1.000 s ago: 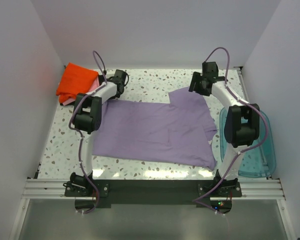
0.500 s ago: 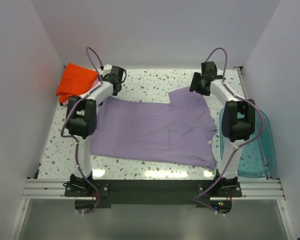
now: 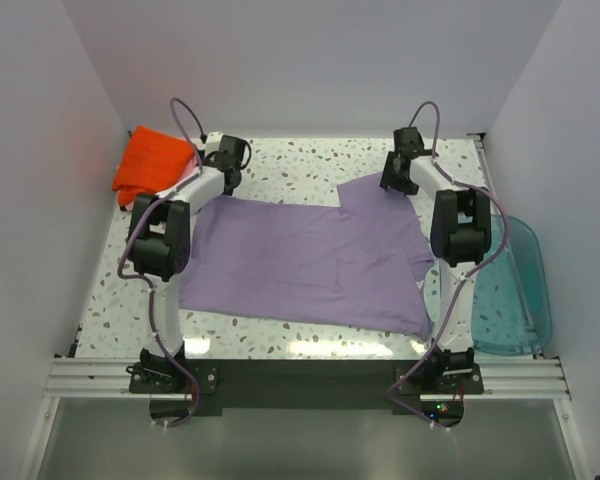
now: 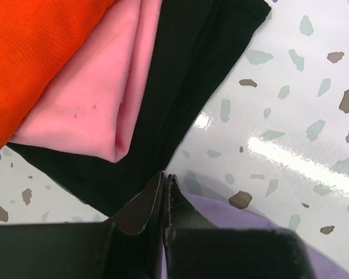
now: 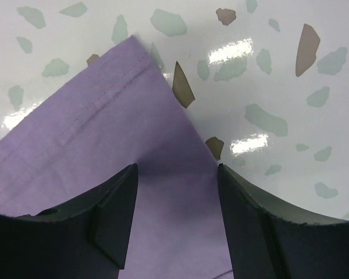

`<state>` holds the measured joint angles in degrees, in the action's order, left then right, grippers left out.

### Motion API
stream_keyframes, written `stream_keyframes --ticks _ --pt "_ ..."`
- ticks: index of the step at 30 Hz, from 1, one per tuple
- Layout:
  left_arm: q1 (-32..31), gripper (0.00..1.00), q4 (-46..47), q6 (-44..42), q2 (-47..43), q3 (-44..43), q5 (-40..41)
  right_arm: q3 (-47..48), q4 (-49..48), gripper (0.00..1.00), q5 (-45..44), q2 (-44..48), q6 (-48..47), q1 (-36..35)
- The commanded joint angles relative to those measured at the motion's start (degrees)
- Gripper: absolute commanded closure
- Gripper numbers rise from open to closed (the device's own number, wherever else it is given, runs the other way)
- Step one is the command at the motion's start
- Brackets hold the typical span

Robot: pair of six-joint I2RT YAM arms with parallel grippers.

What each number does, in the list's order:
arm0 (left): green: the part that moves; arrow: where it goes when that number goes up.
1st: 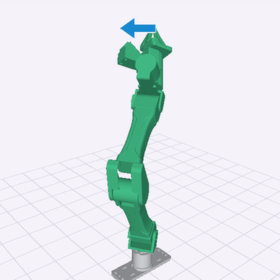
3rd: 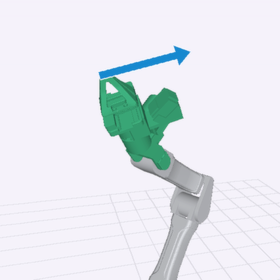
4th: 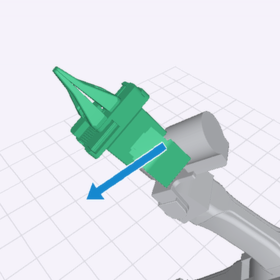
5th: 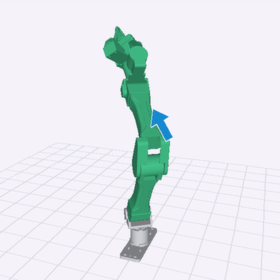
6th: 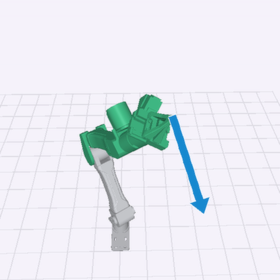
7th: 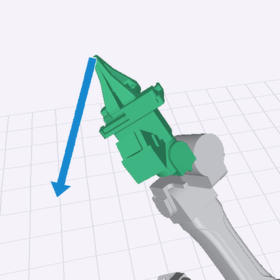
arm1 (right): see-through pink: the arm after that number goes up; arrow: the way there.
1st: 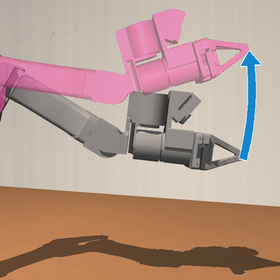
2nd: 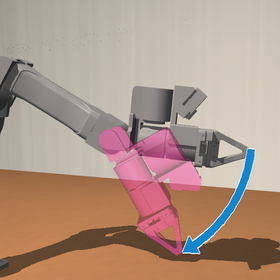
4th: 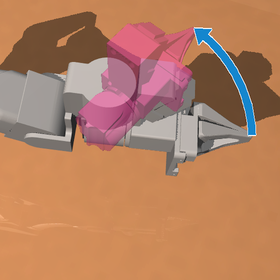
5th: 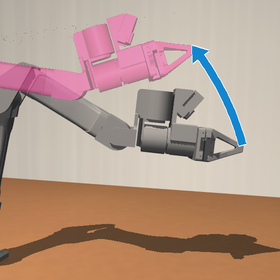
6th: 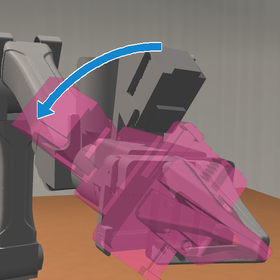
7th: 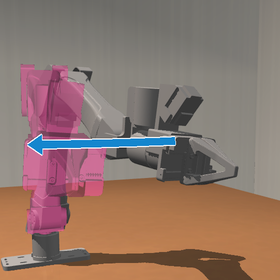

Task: Fold and stack the t-shirts
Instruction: Fold the tshirt

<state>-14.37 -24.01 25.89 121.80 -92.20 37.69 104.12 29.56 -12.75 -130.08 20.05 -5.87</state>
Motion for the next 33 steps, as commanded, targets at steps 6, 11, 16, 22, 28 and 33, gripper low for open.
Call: stream_keyframes --ticks 6,11,16,22,28,33 --pt "0.22 1.00 3.88 -0.75 -3.32 1.06 0.80 3.29 0.59 0.49 -1.84 -2.99 0.16 0.24" --pt "0.22 1.00 4.06 -0.49 -3.50 0.80 0.80 2.15 -0.21 0.78 -1.57 -2.37 0.60 0.24" --pt "0.66 1.00 4.58 -0.40 -3.50 0.62 0.11 2.76 -0.82 0.96 -1.05 -1.93 1.13 0.33" --pt "2.42 1.00 6.69 -0.58 -3.76 0.54 -1.65 1.44 -4.15 1.00 -0.78 1.67 1.30 0.42" --pt "4.79 1.00 8.54 -1.37 -3.76 -0.61 -4.46 1.09 -5.22 1.00 -0.52 5.53 1.57 0.77" --pt "5.23 1.00 9.51 -2.16 -3.50 -0.96 -7.02 -0.14 -5.83 1.00 -0.17 8.79 1.39 0.95"
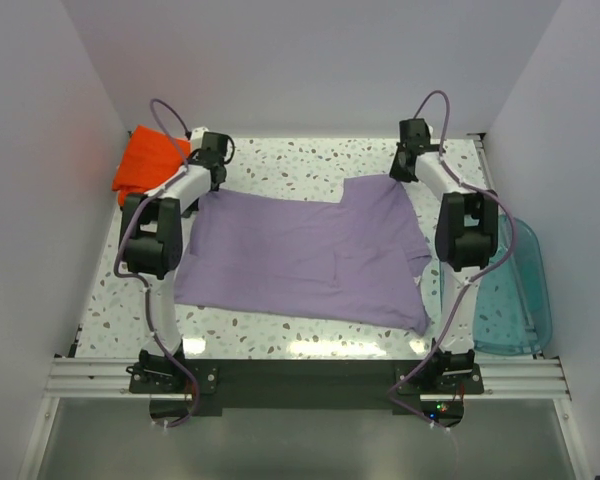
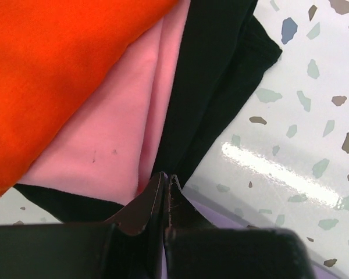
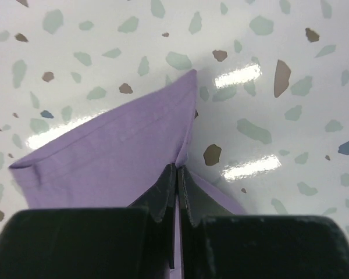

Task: Fold and stack the t-shirts
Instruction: Fold the tshirt

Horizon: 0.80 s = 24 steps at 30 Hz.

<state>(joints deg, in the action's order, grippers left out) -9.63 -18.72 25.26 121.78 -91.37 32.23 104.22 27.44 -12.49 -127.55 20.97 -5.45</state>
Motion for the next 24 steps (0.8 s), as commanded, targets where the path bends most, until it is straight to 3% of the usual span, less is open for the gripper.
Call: stream_keyframes --ticks 1,7,24 --pt "0.49 1.00 4.22 -1.53 -3.48 -1.62 -2.08 -0.60 -3.45 1.00 -0.43 7.30 0.39 0.53" --pt "0.75 1.00 5.45 -0.74 -6.11 1.72 -3.13 -4.64 -3.54 1.00 -0.34 12.23 0.12 0.53" --pt "1.01 1.00 2.29 7.44 -18.84 17.18 -1.20 -28.98 -2.83 1.00 1.68 35.78 3.46 0.53"
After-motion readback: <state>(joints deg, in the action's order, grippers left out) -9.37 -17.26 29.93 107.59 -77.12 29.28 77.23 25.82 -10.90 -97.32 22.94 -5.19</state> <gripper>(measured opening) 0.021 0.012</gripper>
